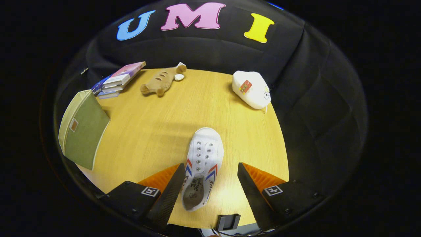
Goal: Open the storage box then place both shoes into the box .Put the left shoe in first, then the right shoe, with the right side of both shoes facing outward in a uniform manner.
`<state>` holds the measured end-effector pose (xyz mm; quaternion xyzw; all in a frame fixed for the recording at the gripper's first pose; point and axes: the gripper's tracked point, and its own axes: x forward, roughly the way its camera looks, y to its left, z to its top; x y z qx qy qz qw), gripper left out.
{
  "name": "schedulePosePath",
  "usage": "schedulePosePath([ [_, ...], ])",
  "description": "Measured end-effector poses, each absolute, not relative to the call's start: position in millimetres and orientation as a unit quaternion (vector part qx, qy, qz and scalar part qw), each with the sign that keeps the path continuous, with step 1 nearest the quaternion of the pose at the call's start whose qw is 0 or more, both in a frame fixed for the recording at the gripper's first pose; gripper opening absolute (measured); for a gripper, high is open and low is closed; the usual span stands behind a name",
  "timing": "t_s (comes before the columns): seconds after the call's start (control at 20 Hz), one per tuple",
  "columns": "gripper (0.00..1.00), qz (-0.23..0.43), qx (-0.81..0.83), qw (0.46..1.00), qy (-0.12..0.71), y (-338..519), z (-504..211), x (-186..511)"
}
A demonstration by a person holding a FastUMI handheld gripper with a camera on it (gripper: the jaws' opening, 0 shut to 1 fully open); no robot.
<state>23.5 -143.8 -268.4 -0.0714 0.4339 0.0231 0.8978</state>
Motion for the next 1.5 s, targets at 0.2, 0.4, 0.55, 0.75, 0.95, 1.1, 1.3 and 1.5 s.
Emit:
schedulePosePath([
  [0.2,0.99,0.025,-0.075,0.884,0.462,-158.3,-302.6,22.9],
  [0.4,0.99,0.022,-0.057,0.873,0.484,-166.0,-324.0,19.9],
  [0.55,0.99,0.03,-0.042,0.868,0.494,-166.1,-332.3,19.3],
  [0.75,0.94,0.048,-0.031,0.856,0.515,-167.2,-340.8,9.1],
  [0.95,0.91,0.046,-0.018,0.86,0.508,-164.0,-346.9,16.8],
  [1.1,0.83,0.06,0.011,0.853,0.518,-152.2,-349.9,17.3],
  [1.3,0.44,0.071,0.041,0.851,0.519,-144.7,-351.6,15.8],
  [1.5,0.35,0.051,0.077,0.843,0.529,-147.0,-351.3,15.2],
])
